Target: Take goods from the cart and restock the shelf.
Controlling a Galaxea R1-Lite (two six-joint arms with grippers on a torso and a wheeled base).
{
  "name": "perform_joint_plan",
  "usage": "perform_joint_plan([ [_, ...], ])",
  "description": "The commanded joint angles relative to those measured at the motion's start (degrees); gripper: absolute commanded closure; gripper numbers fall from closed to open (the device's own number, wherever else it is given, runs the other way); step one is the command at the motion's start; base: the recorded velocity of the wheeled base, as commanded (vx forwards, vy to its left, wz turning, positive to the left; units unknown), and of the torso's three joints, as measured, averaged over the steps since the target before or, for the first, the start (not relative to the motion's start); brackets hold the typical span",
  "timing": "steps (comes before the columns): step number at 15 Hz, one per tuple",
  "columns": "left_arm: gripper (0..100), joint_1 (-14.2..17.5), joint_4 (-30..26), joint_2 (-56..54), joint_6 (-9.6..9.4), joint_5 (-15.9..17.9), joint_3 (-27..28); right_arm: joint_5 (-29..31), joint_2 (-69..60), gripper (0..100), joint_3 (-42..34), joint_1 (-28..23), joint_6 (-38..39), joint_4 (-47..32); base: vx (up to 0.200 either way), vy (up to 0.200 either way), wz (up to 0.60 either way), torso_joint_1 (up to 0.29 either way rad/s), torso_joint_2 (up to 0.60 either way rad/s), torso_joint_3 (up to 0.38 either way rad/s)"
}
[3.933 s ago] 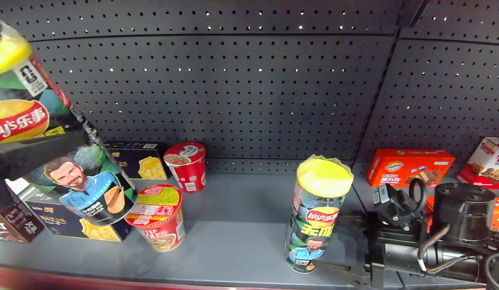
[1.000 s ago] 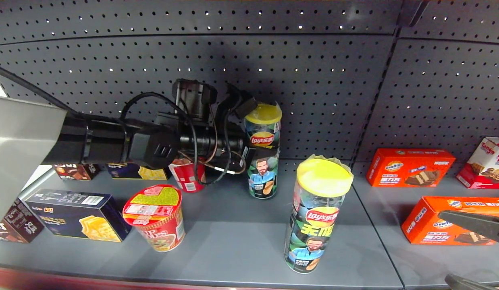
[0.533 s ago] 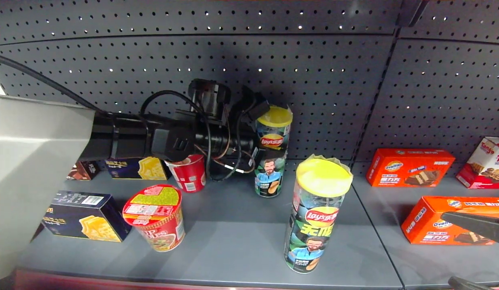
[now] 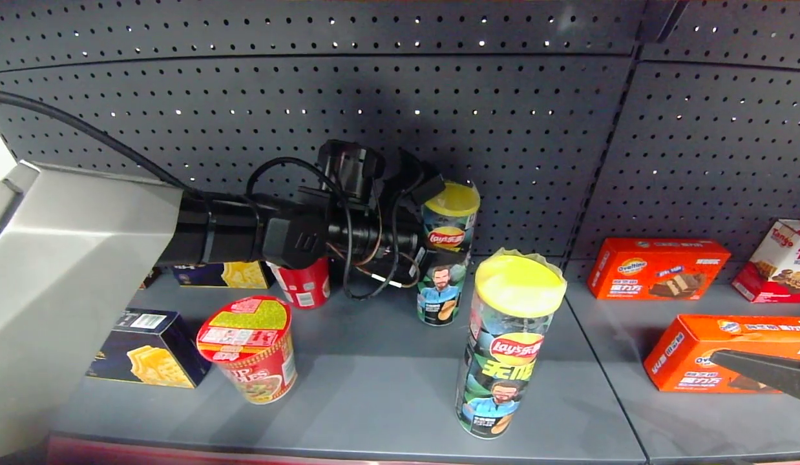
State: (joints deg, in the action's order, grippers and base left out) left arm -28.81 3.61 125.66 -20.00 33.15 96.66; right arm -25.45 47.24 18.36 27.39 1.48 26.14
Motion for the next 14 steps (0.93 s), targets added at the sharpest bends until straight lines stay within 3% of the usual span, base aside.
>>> perform_joint_plan([
  [1,100,-0.29,0.00,0.55,-0.03,-0.10,0.20,-0.03,-0.04,0,-0.17,0.03,0.02,0.05,0.000,0.000,0.00,0.000,0.00,0.000],
  [2,100,-0.29,0.26,0.64,-0.03,-0.10,0.28,-0.03,-0.04,0,-0.17,0.03,0.02,0.05,0.000,0.000,0.00,0.000,0.00,0.000],
  [3,0,-0.29,0.52,0.73,-0.03,-0.19,0.28,-0.03,-0.04,0,-0.17,0.03,0.02,0.05,0.000,0.000,0.00,0.000,0.00,0.000],
  [9,0,-0.55,0.52,0.37,0.14,-0.36,-0.07,-0.74,0.22,0,-0.25,0.12,0.02,0.05,0.000,0.000,0.00,0.000,0.00,0.000],
  [14,0,-0.46,0.70,-2.61,-0.21,-0.36,-4.46,-0.74,0.40,0,-0.78,0.03,0.02,-0.03,0.000,0.000,0.00,0.000,0.00,0.000],
])
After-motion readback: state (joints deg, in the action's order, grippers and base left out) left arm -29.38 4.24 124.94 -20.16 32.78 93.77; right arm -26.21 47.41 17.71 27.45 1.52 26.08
